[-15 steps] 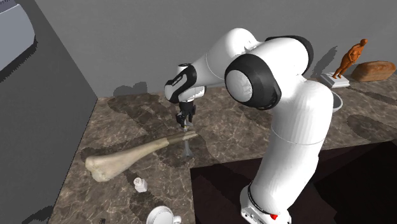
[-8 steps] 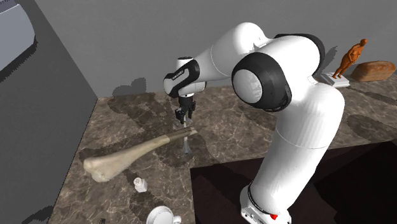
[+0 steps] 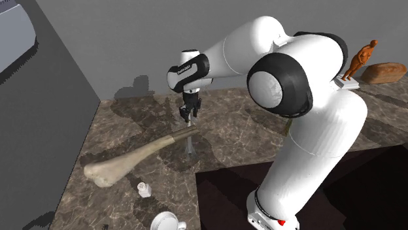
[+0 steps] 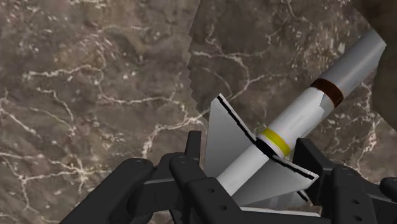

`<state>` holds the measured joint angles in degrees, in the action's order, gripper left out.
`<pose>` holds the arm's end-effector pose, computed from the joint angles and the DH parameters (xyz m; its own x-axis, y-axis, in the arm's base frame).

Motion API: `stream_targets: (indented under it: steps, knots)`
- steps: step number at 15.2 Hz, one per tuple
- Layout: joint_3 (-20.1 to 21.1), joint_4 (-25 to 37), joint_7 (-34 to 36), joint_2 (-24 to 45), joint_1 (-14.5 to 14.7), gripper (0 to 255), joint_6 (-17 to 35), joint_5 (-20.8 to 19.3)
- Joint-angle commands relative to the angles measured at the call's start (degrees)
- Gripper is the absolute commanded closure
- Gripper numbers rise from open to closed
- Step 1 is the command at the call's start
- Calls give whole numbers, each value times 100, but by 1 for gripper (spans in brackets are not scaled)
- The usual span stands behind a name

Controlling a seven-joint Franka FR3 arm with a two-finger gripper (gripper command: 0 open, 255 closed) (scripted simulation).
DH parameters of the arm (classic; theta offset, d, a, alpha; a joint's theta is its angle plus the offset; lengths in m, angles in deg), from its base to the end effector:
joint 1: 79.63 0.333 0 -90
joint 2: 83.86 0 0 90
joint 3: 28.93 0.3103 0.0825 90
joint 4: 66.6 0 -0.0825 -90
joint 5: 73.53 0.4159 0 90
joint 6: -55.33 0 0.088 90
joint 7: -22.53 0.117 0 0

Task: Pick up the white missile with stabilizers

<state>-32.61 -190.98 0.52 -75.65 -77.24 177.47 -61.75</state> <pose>0.5542 -0.0020 0.2775 0.9621 0.2441 -0.1216 0.2169 -0.9552 -0.2016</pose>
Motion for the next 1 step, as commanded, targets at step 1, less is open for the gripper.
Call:
stream_targets:
  steps: [1]
  knots:
    - [0,18,19,-39,3,255,-53,-10]
